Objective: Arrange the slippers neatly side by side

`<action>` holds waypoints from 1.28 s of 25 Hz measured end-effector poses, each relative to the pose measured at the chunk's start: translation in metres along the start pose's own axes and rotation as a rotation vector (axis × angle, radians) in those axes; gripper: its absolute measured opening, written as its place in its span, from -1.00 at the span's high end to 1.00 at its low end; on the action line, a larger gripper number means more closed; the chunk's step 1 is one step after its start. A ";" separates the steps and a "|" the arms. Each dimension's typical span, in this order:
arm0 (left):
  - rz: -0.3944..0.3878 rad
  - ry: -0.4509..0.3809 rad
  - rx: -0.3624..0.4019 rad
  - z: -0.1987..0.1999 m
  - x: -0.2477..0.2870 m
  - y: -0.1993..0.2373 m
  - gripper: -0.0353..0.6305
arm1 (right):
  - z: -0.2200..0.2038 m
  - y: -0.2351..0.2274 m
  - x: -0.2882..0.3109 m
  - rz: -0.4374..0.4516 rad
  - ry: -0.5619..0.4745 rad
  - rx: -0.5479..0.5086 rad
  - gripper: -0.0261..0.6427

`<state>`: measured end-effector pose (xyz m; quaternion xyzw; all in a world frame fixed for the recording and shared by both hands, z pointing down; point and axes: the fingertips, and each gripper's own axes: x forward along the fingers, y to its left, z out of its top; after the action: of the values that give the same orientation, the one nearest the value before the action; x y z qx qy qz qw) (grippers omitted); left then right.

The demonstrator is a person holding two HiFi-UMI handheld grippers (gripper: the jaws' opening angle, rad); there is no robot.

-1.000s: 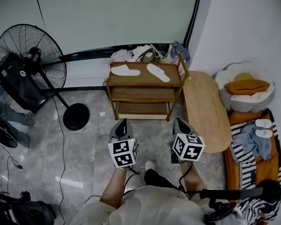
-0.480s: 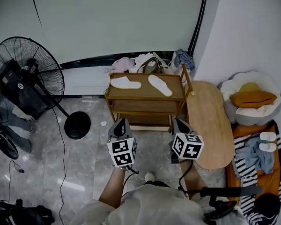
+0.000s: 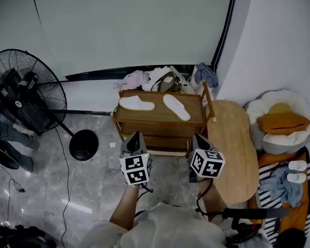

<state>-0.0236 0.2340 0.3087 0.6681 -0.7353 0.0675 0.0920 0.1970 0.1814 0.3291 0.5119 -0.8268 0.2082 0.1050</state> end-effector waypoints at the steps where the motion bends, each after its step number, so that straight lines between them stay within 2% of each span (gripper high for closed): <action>1: 0.004 0.002 0.002 0.000 0.004 0.000 0.88 | 0.002 -0.003 0.005 -0.002 -0.005 0.003 0.82; 9: 0.030 0.034 0.013 -0.006 0.025 0.007 0.88 | -0.002 -0.009 0.033 0.024 0.003 0.070 0.82; 16: 0.008 0.051 0.004 -0.013 0.061 0.011 0.88 | -0.002 -0.020 0.063 0.006 0.017 0.085 0.82; 20: -0.013 0.039 0.007 -0.006 0.095 0.014 0.88 | 0.011 -0.027 0.089 -0.011 0.005 0.084 0.82; 32: -0.071 0.025 -0.044 0.024 0.217 0.036 0.88 | 0.065 -0.034 0.178 -0.047 0.015 0.081 0.82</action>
<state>-0.0803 0.0219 0.3347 0.6906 -0.7112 0.0563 0.1183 0.1493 -0.0043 0.3483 0.5333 -0.8047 0.2429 0.0950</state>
